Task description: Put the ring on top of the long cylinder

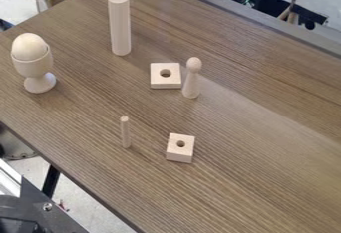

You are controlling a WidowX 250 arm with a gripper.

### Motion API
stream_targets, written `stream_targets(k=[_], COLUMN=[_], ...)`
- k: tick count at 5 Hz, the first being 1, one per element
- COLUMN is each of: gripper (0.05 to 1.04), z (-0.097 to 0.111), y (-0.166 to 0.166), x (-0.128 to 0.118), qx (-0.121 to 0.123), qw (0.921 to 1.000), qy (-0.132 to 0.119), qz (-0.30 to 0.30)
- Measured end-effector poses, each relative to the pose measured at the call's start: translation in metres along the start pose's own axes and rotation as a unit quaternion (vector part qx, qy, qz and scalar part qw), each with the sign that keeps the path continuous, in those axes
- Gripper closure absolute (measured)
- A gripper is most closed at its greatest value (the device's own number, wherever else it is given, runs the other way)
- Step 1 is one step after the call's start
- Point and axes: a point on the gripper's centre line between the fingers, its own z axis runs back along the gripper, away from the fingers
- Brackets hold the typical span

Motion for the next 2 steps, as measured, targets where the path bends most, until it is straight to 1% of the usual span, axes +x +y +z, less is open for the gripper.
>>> stream_targets(k=[1,2], gripper=[0.351,0.351], z=[0.007,0.004], y=[-0.001,-0.001], x=[-0.010,-0.020], qx=[-0.001,-0.003], qw=[1.0000,0.9999], qy=[0.000,0.014], qz=[0.000,0.000])
